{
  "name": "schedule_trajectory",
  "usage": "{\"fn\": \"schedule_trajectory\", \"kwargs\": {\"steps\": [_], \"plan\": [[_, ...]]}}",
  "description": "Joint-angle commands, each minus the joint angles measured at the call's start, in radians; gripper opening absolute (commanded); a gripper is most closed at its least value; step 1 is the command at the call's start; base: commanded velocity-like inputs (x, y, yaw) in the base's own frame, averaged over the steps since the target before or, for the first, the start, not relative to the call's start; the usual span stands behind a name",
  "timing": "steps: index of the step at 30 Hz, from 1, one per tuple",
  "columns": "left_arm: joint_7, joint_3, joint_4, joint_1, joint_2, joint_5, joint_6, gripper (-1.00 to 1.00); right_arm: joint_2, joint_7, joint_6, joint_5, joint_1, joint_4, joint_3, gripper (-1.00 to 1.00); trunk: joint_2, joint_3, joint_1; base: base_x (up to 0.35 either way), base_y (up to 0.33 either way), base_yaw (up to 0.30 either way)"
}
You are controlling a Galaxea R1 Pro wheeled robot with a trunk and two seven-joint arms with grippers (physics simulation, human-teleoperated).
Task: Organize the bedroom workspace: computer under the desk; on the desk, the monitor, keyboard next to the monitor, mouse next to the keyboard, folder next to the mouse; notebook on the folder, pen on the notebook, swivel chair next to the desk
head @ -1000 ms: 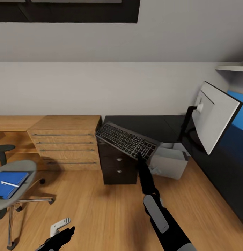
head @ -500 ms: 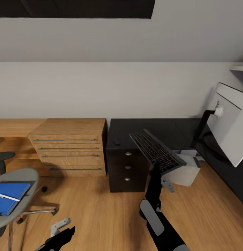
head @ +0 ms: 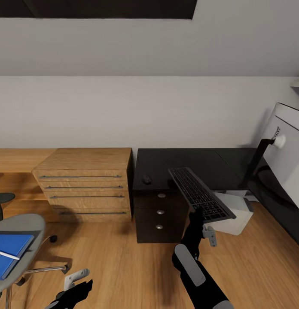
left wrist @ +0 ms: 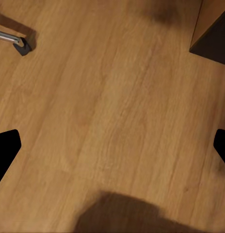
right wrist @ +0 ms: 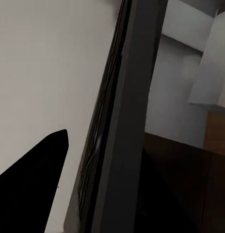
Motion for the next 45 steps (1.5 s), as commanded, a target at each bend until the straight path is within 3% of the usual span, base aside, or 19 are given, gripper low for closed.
{"fn": "schedule_trajectory", "kwargs": {"steps": [1,16,24,34,45], "plan": [[0.009,-0.005,-0.002,0.0,0.001,0.01,0.002,1.0,0.0,-0.01,-0.001,0.009,-0.001,-0.016,0.003,-1.0,-0.001,-0.001,0.0,0.002,0.0,0.0],[0.009,-0.005,-0.002,0.0,0.001,0.009,0.002,1.0,0.0,-0.008,-0.002,0.01,-0.001,-0.037,0.007,-1.0,-0.001,-0.001,0.0,0.003,0.004,0.0],[0.008,-0.005,-0.002,0.0,0.001,0.008,0.002,1.0,0.0,-0.006,-0.005,0.015,0.0,-0.039,0.004,-1.0,-0.001,-0.001,0.0,0.206,0.167,-0.009],[0.008,-0.005,-0.002,0.0,0.001,0.009,0.002,1.0,0.0,-0.002,-0.006,0.016,-0.001,-0.039,0.003,-1.0,-0.001,-0.004,0.0,0.211,0.159,-0.23],[0.008,-0.005,-0.002,0.0,0.001,0.011,0.003,1.0,0.0,0.008,-0.005,0.014,-0.001,-0.038,0.009,-1.0,-0.001,-0.007,0.0,0.031,0.029,-0.195]]}}
